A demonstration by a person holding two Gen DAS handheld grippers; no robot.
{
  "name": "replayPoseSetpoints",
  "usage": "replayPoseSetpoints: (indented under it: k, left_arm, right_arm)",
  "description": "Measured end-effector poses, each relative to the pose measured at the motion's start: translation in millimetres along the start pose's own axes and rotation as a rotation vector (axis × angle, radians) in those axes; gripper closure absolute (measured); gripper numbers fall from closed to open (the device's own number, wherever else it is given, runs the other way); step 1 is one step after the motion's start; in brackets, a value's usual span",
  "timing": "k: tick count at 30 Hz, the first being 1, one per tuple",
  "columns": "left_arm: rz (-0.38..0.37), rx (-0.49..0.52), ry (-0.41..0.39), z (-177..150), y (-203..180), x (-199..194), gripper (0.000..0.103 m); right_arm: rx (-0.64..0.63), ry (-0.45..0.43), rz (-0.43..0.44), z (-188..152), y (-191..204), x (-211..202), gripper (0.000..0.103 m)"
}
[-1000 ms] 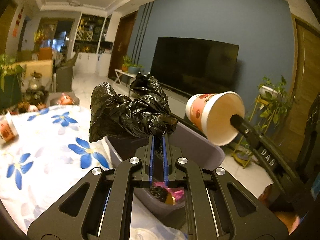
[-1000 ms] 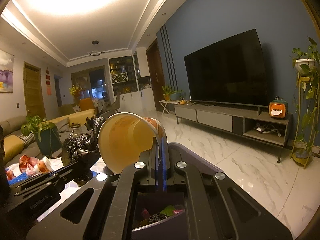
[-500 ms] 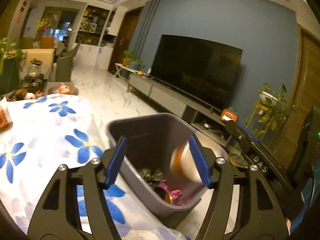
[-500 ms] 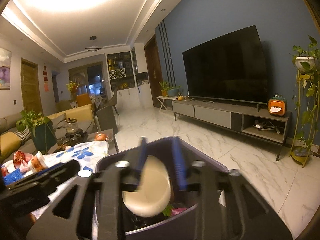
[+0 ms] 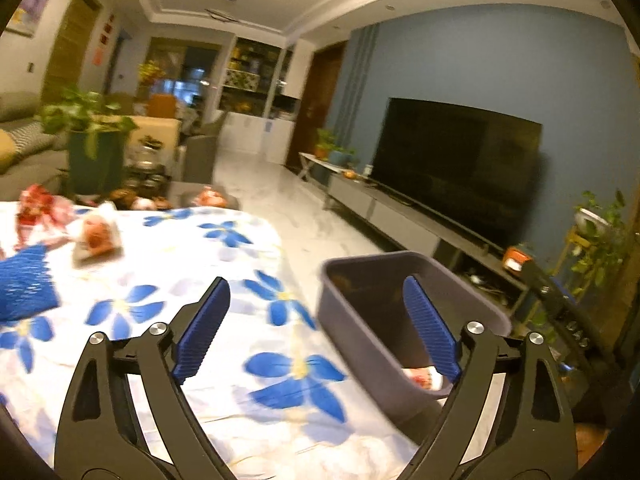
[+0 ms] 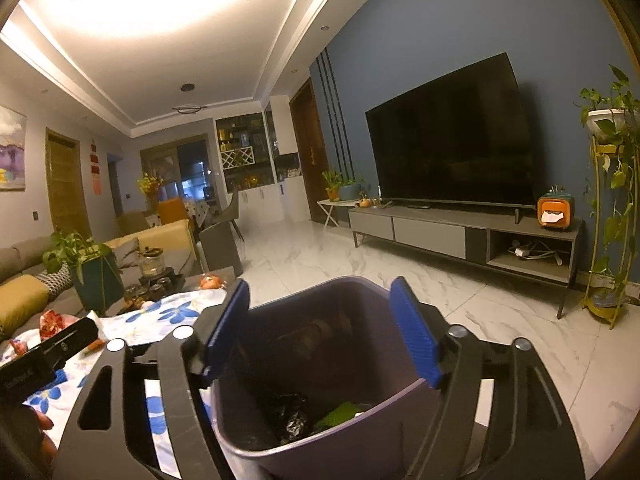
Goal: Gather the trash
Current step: 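Open both tools to drop the cup and bag into the bin, then move both tools back toward the blue foam net and red bag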
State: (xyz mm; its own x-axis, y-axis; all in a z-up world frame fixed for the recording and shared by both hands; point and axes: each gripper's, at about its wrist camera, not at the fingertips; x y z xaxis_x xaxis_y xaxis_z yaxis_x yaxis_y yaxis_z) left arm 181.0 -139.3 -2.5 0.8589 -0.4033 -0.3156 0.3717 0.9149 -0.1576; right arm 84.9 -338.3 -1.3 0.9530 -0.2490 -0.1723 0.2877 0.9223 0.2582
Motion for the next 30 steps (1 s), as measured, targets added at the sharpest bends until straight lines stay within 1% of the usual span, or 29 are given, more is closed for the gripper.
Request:
replayPoseSetpoints:
  k: [7, 12, 20, 30]
  left_arm:
    - [0.147, -0.007, 0.009, -3, 23, -30, 0.013]
    - [0.229, -0.007, 0.013, -5, 42, -50, 0.012]
    - [0.324, -0.006, -0.001, -5, 65, -82, 0.012]
    - [0.416, -0.025, -0.012, -8, 101, -110, 0.012]
  right_arm:
    - [-0.025, 0.028, 0.026, -5, 16, -12, 0.023]
    - [-0.032, 0.055, 0.053, -8, 30, -19, 0.021]
    - [-0.052, 0.061, 0.099, -13, 56, -30, 0.02]
    - [-0.084, 0.077, 0.171, -23, 98, -35, 0.018]
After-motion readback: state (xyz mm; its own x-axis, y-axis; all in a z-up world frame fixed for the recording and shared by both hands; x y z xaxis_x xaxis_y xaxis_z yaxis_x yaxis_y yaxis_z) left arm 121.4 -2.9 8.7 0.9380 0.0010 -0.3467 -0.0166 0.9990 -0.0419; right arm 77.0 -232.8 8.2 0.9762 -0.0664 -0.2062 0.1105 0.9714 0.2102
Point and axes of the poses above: each gripper's, at about its wrist camera, not at the fingertips, and x roughly the way its jaws point, y to its left, z to its top, and after that the axes turned 5 degrees about x, right-handed
